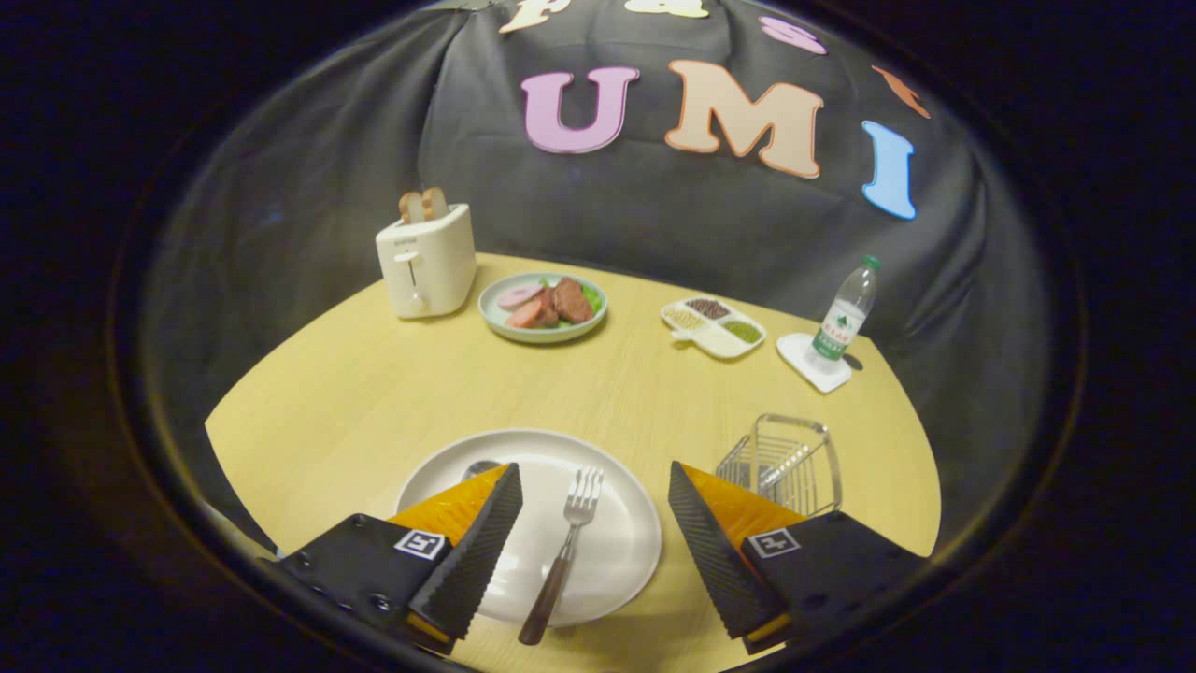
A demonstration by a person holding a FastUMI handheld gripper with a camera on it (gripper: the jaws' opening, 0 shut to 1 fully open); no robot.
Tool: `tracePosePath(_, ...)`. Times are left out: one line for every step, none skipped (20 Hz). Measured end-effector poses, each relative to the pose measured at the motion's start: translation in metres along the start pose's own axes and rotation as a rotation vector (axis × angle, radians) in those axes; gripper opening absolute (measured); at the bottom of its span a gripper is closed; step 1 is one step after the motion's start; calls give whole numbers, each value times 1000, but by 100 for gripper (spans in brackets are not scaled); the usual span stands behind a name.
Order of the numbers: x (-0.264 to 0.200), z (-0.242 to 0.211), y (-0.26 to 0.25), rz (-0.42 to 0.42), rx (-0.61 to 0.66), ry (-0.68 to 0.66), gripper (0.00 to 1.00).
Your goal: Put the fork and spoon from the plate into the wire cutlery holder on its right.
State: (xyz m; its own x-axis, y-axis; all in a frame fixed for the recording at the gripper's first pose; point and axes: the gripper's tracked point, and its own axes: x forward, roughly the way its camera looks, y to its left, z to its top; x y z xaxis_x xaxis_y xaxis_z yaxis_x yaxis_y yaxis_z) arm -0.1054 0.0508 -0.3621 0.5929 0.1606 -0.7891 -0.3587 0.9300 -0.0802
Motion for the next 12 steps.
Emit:
tracePosePath(2, -9, 1, 2, -6, 26, 100)
tracePosePath(4, -17, 1, 2, -12, 53, 100)
tracePosePath(6, -25, 2, 2, -17, 79, 100)
tracePosePath(8, -31, 3, 2, -20, 96, 100)
tracePosePath(10, -36, 4, 3, -22, 112, 100)
tracePosePath(11, -39, 4, 3, -22, 128, 100)
tracePosePath(12, -44, 5, 4, -20, 142, 100)
tracePosePath(14, -47, 6, 8, -17, 155, 100)
tracePosePath(14, -52, 7, 9, -13, 169, 100)
tracePosePath(16, -55, 8, 12, -10, 185, 100)
tracePosePath(17, -60, 9, 16, -7, 202, 100)
tracePosePath(18, -65, 10, 19, -6, 222, 100)
